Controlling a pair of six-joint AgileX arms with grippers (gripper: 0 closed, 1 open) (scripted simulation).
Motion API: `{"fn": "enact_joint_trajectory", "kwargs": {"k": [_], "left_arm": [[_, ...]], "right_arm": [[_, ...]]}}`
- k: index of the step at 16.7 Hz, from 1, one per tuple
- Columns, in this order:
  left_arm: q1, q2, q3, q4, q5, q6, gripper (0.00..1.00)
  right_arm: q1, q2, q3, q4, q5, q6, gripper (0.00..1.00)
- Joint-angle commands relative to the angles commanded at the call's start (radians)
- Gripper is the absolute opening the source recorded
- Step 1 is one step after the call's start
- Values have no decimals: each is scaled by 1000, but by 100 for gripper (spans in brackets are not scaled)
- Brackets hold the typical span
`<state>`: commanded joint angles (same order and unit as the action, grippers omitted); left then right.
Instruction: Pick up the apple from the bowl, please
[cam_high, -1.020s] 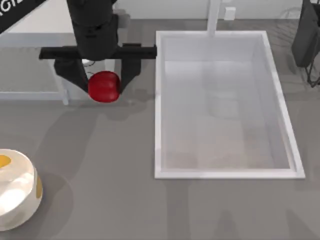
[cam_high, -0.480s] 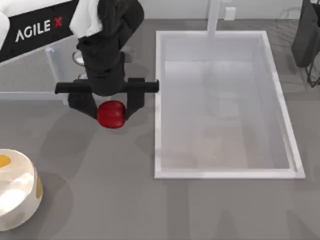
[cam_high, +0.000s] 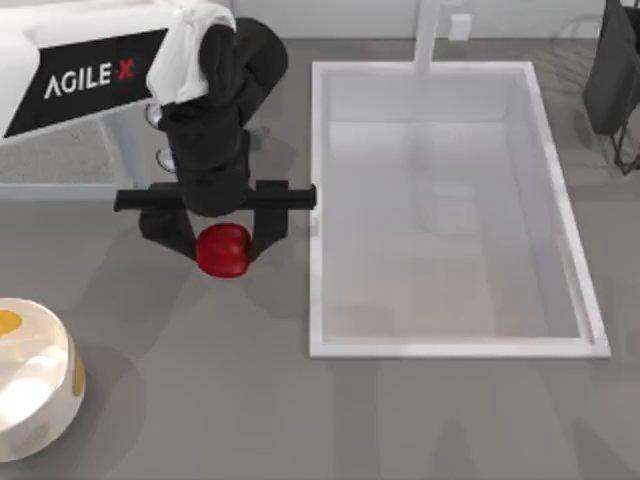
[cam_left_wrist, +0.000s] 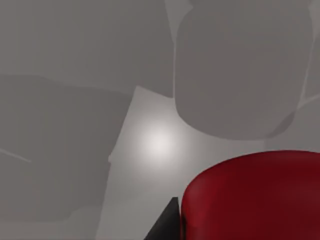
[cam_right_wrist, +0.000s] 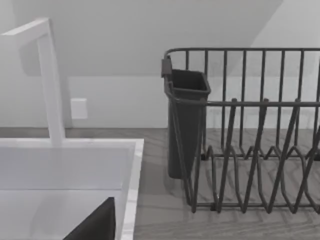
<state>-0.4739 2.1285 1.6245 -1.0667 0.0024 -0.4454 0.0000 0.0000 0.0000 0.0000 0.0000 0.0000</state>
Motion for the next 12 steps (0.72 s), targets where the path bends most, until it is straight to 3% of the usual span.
{"fn": "enact_joint_trajectory", "kwargs": {"k": [12], "left_arm": [[0, 0, 0, 0, 0, 0, 98]], "right_arm": [[0, 0, 0, 0, 0, 0, 100]]}}
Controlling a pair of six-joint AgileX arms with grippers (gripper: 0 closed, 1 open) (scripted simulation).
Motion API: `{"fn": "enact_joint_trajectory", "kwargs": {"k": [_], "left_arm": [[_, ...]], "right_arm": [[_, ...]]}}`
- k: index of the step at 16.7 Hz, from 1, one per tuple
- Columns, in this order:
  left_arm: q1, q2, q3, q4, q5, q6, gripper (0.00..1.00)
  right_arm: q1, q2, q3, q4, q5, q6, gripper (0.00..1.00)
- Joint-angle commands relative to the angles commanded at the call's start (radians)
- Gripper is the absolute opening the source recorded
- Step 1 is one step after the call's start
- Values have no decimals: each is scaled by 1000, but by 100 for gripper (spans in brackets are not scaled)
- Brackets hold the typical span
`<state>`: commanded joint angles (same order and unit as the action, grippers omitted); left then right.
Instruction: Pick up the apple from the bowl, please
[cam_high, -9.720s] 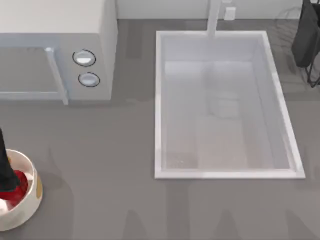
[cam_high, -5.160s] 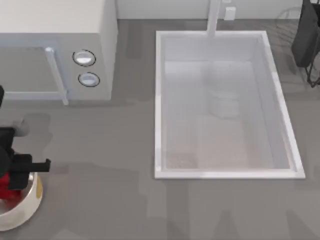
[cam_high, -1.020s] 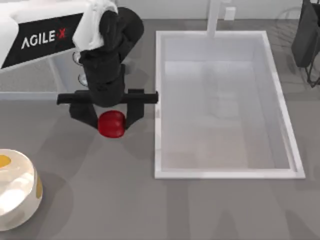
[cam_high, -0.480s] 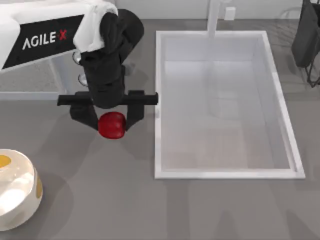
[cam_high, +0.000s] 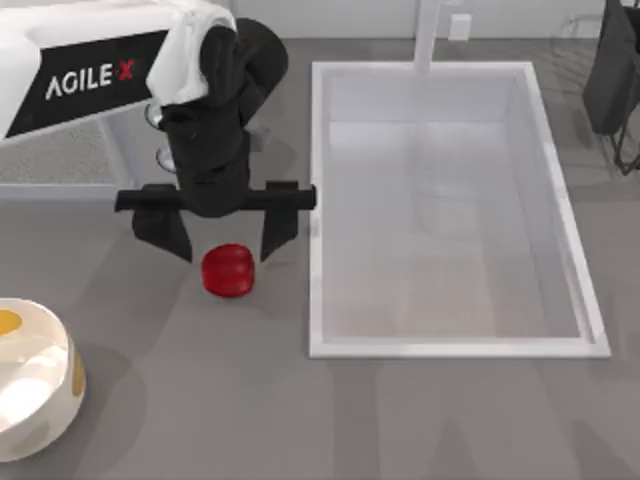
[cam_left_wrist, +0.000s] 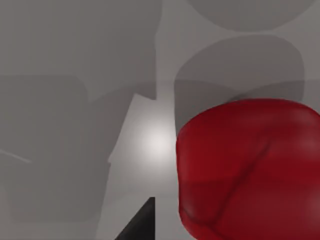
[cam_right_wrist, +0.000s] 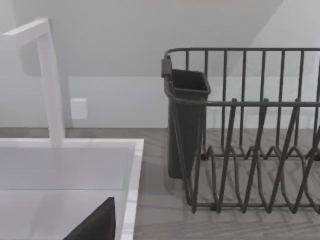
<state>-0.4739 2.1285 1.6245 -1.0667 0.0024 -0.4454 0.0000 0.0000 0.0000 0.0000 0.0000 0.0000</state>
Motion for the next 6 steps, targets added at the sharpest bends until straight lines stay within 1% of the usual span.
{"fn": "enact_joint_trajectory", "kwargs": {"k": [1, 6], "left_arm": [[0, 0, 0, 0, 0, 0, 100], [0, 0, 0, 0, 0, 0, 100]], "right_arm": [[0, 0, 0, 0, 0, 0, 100], [0, 0, 0, 0, 0, 0, 100]]}}
